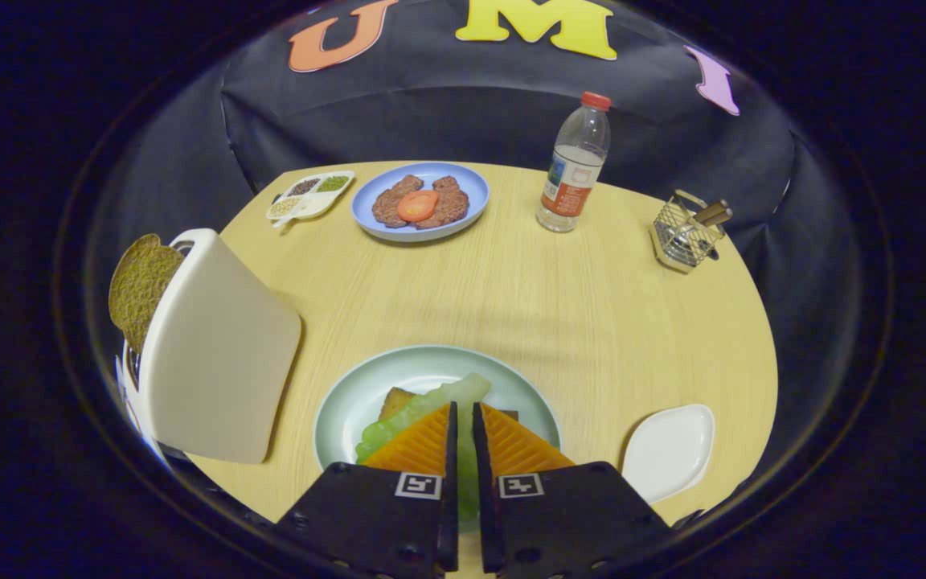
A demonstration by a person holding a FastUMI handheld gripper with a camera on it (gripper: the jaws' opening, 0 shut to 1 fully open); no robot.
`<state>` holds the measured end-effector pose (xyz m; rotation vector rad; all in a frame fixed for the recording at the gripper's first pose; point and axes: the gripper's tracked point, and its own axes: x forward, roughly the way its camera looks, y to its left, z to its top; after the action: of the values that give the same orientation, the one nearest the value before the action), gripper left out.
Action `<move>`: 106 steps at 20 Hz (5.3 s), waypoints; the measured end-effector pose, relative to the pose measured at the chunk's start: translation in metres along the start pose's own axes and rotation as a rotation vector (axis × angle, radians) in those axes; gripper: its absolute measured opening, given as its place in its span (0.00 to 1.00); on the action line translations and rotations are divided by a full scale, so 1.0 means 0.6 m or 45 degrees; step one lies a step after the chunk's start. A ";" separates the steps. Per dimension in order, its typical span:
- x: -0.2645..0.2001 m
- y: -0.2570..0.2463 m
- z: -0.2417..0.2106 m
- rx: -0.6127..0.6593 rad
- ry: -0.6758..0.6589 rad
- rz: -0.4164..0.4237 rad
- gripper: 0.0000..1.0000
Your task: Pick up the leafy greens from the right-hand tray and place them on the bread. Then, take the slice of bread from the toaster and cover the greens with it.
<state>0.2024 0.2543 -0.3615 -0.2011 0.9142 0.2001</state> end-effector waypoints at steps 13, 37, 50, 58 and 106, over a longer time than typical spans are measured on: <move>-0.198 0.081 0.053 0.049 -0.395 -0.147 0.59; -0.185 0.406 0.145 -0.052 -0.398 -0.078 0.83; -0.176 0.393 0.131 0.000 -0.283 0.023 0.14; -0.258 0.331 0.161 0.215 -0.319 0.158 0.14; -0.009 -0.039 -0.066 0.628 0.024 0.167 0.40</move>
<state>0.1750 0.2212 -0.3790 0.3143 0.9692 0.0887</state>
